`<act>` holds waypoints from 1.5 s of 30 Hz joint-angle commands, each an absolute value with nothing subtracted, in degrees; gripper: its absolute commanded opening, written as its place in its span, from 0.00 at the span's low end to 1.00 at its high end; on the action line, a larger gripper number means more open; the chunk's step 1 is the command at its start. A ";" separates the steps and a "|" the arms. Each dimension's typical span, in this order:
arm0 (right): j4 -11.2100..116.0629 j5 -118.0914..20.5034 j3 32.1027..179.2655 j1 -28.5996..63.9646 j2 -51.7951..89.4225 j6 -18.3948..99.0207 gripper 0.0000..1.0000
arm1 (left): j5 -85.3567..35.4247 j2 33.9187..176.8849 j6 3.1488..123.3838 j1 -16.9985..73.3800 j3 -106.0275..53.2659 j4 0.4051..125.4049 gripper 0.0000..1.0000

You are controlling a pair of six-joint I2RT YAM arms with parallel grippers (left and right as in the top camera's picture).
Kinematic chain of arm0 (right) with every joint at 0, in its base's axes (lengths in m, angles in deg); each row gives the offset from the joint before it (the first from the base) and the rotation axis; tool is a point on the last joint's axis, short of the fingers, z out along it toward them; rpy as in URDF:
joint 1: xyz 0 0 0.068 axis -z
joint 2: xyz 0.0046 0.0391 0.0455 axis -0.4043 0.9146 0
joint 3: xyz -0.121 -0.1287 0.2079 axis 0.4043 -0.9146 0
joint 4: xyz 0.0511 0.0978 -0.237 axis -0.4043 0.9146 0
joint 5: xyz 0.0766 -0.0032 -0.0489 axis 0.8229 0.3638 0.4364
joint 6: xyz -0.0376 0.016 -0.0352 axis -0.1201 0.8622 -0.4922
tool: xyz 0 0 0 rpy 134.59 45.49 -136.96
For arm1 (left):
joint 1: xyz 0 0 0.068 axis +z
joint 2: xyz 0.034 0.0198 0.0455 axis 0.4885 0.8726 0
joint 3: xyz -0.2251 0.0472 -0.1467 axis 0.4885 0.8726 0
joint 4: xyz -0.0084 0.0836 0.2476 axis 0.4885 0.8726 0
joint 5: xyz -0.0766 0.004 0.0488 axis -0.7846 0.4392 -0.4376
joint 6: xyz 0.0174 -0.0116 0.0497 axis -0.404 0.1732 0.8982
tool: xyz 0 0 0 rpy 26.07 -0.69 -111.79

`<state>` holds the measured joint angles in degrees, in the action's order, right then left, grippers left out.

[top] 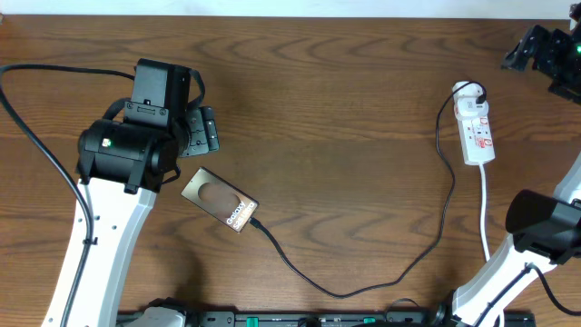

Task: Plug charger to phone and switch on socket

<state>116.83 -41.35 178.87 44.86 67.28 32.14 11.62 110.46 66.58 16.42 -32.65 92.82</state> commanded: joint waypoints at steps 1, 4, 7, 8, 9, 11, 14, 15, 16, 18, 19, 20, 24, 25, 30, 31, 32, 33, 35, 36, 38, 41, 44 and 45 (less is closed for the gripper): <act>116.94 -40.83 179.33 44.64 67.24 32.82 0.99 | 12.34 110.57 67.34 16.29 -33.35 92.95 0.86; 116.94 -40.83 179.33 44.64 67.24 32.82 0.99 | 12.34 110.57 67.34 16.29 -33.35 92.93 0.86; 116.94 -40.83 179.33 44.64 67.24 32.82 0.99 | 12.34 110.57 67.34 16.29 -33.35 92.95 0.86; 116.94 -40.83 179.33 44.64 67.24 32.82 0.99 | 12.34 110.57 67.34 16.29 -33.35 92.95 0.86; 116.94 -40.83 179.33 44.64 67.24 32.82 0.99 | 12.34 110.57 67.34 16.29 -33.35 92.95 0.86; 116.94 -40.83 179.33 44.62 67.24 32.79 0.99 | 12.34 110.57 67.34 16.29 -33.35 92.95 0.86; 116.94 -40.83 179.33 44.62 67.24 32.82 0.99 | 12.34 110.55 67.34 16.25 -33.35 92.95 0.86; 116.94 -40.81 179.33 44.62 67.24 32.82 0.99 | 12.34 110.46 67.34 16.25 -33.35 92.95 0.86; 116.94 -40.83 179.33 44.64 67.24 32.82 0.99 | 12.43 110.22 67.65 16.25 -33.35 93.19 0.86; 116.94 -40.83 179.33 44.64 67.24 32.82 0.99 | 12.41 109.04 67.98 16.31 -33.00 93.93 0.86; 116.94 -40.81 179.33 44.64 67.24 32.82 0.99 | 12.37 108.36 67.95 16.29 -32.74 94.15 0.86; 116.94 -40.83 179.33 44.64 67.24 32.82 0.99 | 12.37 107.55 67.95 16.29 -32.37 94.19 0.86; 116.94 -40.83 179.33 44.64 67.24 32.82 0.99 | 12.32 102.35 66.23 16.31 -28.89 92.55 0.86; 116.94 -40.83 179.33 44.64 67.24 32.82 0.99 | 12.32 100.76 66.21 16.31 -27.30 90.59 0.86; 116.94 -40.83 179.33 44.64 67.24 32.82 0.99 | 12.08 88.78 66.23 16.31 -11.61 69.95 0.86; 116.94 -40.83 179.33 44.64 67.24 32.82 0.99 | 11.91 86.42 66.23 16.31 -8.20 65.67 0.86; 116.94 -40.83 179.33 44.64 67.24 32.82 0.99 | 11.88 83.40 66.23 16.31 -3.89 60.25 0.86; 116.94 -40.83 179.33 44.64 67.24 32.79 0.99 | 11.67 80.41 66.23 16.31 0.33 55.00 0.86; 116.94 -40.83 179.33 44.64 67.24 32.82 0.99 | 11.67 74.68 66.23 16.31 8.15 45.65 0.86; 116.94 -40.81 179.33 44.64 67.24 32.82 0.99 | 11.67 71.51 66.25 16.36 12.37 41.06 0.86; 116.94 -40.83 179.33 44.64 67.24 32.82 0.99 | 11.10 65.39 66.25 16.95 20.20 32.93 0.86; 116.94 -40.83 179.33 44.62 67.24 32.82 0.99 | 7.80 57.07 66.25 19.59 30.56 23.29 0.86; 116.94 -40.81 179.33 44.64 67.24 32.82 0.99 | 2.99 49.57 66.25 23.70 39.32 16.73 0.86; 116.94 -40.83 179.33 44.64 67.24 32.82 0.99 | 1.66 47.73 66.25 24.95 41.35 15.46 0.86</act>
